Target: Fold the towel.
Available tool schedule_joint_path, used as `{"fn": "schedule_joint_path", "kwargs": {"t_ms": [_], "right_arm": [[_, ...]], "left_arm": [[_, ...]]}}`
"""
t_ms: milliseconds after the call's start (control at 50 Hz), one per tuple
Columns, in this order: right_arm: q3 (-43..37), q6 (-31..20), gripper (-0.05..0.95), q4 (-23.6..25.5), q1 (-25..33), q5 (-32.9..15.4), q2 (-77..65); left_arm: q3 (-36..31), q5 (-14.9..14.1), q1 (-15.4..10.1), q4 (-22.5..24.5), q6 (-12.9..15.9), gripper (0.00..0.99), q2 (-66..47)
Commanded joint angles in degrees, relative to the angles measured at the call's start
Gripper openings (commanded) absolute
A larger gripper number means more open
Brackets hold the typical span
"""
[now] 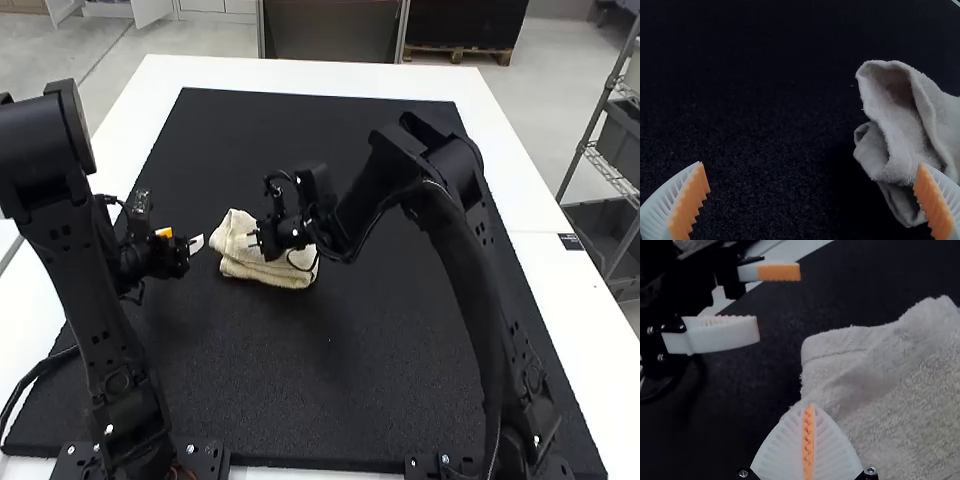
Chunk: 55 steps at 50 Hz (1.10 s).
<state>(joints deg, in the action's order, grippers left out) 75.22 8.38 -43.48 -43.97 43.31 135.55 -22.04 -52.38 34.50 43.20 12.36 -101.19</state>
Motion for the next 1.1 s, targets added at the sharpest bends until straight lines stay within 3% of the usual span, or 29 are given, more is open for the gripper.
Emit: {"fn": "schedule_joint_path", "kwargs": {"t_ms": [0,340,1080], "right_arm": [[1.9,0.3,-0.02,-0.8,0.0,0.7,-2.7],[3.4,-0.6,-0.02,-3.7,0.0,-0.7,0.2],[6.1,-1.7,-0.02,-3.3,1.0,-1.8,7.8]], "left_arm": [[1.3,-1.3,0.4,0.4,0.2,0.959,2.0],[1.4,-1.3,0.4,0.7,0.2,0.959,2.0],[1.5,-1.4,0.1,0.8,0.1,0.959,2.0]]}}
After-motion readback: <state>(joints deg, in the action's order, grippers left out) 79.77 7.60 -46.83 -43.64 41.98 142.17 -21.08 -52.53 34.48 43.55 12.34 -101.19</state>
